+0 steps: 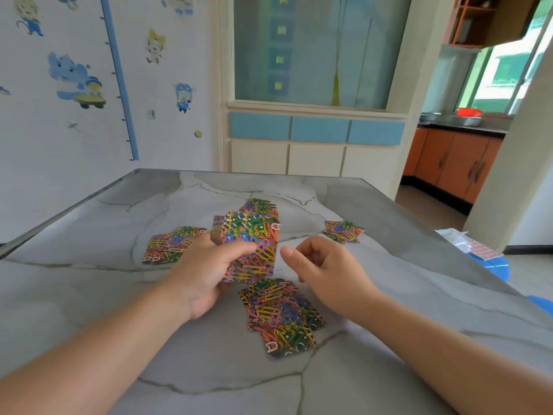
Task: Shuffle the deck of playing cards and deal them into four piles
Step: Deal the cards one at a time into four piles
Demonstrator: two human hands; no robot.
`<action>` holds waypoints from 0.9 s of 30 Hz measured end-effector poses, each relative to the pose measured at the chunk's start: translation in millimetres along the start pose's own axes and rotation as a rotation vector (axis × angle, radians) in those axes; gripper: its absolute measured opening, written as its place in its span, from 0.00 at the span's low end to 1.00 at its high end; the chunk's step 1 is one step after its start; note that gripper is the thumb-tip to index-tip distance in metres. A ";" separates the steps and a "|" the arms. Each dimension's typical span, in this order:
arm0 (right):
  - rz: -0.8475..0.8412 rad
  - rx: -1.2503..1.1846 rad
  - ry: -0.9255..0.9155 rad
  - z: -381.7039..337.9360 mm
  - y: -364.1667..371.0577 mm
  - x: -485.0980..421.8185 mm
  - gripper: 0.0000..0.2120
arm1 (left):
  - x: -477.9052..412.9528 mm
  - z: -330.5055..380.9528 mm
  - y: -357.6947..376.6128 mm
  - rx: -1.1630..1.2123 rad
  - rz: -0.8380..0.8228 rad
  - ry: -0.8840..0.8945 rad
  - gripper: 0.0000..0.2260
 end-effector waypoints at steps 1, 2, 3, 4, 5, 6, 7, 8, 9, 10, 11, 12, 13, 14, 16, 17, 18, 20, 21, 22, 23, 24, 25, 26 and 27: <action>0.016 -0.029 -0.005 -3.2 1.9 -2.7 0.26 | 1.7 -0.8 6.4 -0.015 -0.037 0.002 0.07; 0.025 -0.039 -0.012 -5.6 4.0 -4.7 0.27 | 3.2 -1.6 12.8 -0.028 -0.072 0.004 0.07; 0.034 -0.036 -0.013 -6.4 5.6 -6.3 0.26 | 4.7 -2.3 17.1 -0.035 -0.096 0.008 0.08; 0.040 -0.031 -0.009 -5.7 7.4 -7.6 0.25 | 5.7 -2.6 19.4 -0.035 -0.102 0.011 0.09; 0.034 -0.025 -0.002 -4.0 9.1 -8.5 0.23 | 6.0 -3.1 18.9 -0.027 -0.093 0.011 0.10; 0.016 -0.014 0.002 -1.3 10.5 -9.6 0.22 | 5.6 -3.6 17.2 -0.010 -0.076 0.004 0.10; -0.007 0.004 0.008 2.2 10.6 -11.0 0.21 | 4.4 -4.5 14.4 0.015 -0.054 -0.010 0.11; -0.024 0.031 0.017 7.1 8.6 -13.3 0.21 | 2.9 -5.8 11.3 0.047 -0.030 -0.033 0.11; -0.029 0.065 0.032 13.7 3.8 -16.6 0.20 | 0.8 -7.5 8.2 0.086 -0.012 -0.063 0.11; -0.013 0.102 0.054 21.7 -4.5 -21.3 0.19 | -1.0 -8.9 5.9 0.131 -0.005 -0.094 0.11; 0.026 0.146 0.077 30.3 -16.7 -27.7 0.19 | -2.5 -9.8 4.6 0.176 -0.012 -0.119 0.11; 0.087 0.190 0.105 39.5 -31.6 -35.7 0.20 | -3.7 -10.5 4.0 0.214 -0.024 -0.137 0.11; 0.166 0.216 0.140 49.3 -48.5 -44.3 0.21 | -4.4 -11.1 3.3 0.237 -0.036 -0.150 0.12; 0.242 0.206 0.187 59.8 -65.4 -52.4 0.22 | -4.6 -11.6 3.2 0.248 -0.046 -0.160 0.12; 0.329 0.162 0.286 82.1 -92.0 -63.9 0.22 | -5.0 -12.2 2.8 0.258 -0.066 -0.169 0.13; 0.309 0.190 0.334 94.2 -98.9 -65.9 0.22 | -5.3 -12.8 3.0 0.267 -0.079 -0.171 0.14; 0.238 0.305 0.387 107.0 -102.1 -65.4 0.22 | -5.5 -13.0 3.4 0.278 -0.090 -0.175 0.14; 0.052 0.670 0.486 129.1 -100.8 -58.0 0.21 | -6.4 -13.3 1.5 0.281 -0.088 -0.179 0.14; 0.034 0.793 0.498 132.6 -100.1 -55.0 0.19 | -7.1 -13.3 0.2 0.269 -0.080 -0.175 0.13; 0.054 0.836 0.481 134.6 -99.1 -54.2 0.17 | -7.8 -12.9 -1.1 0.247 -0.072 -0.166 0.13; 0.093 0.822 0.452 133.8 -97.1 -54.0 0.16 | -7.5 -12.2 -3.2 0.215 -0.062 -0.152 0.13; 0.139 0.794 0.408 129.4 -97.1 -54.2 0.16 | -7.5 -11.0 -4.0 0.173 -0.052 -0.136 0.12; 0.183 0.753 0.356 123.1 -97.8 -53.7 0.17 | -7.8 -9.7 -4.8 0.132 -0.038 -0.119 0.12; 0.206 0.696 0.305 117.6 -96.1 -54.1 0.18 | -7.9 -8.0 -7.1 0.098 -0.021 -0.104 0.11; 0.206 0.635 0.256 108.9 -91.2 -53.7 0.20 | -8.3 -6.8 -9.7 0.069 -0.006 -0.094 0.11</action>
Point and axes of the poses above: each hand's wrist, its own x-axis away from the middle knuckle, its own y-axis out of the palm, z = x × y, the point moved 7 cm from there along -x, towards the middle knuckle, and after that the axes turned 11 degrees about -y, right-handed, at the moved point
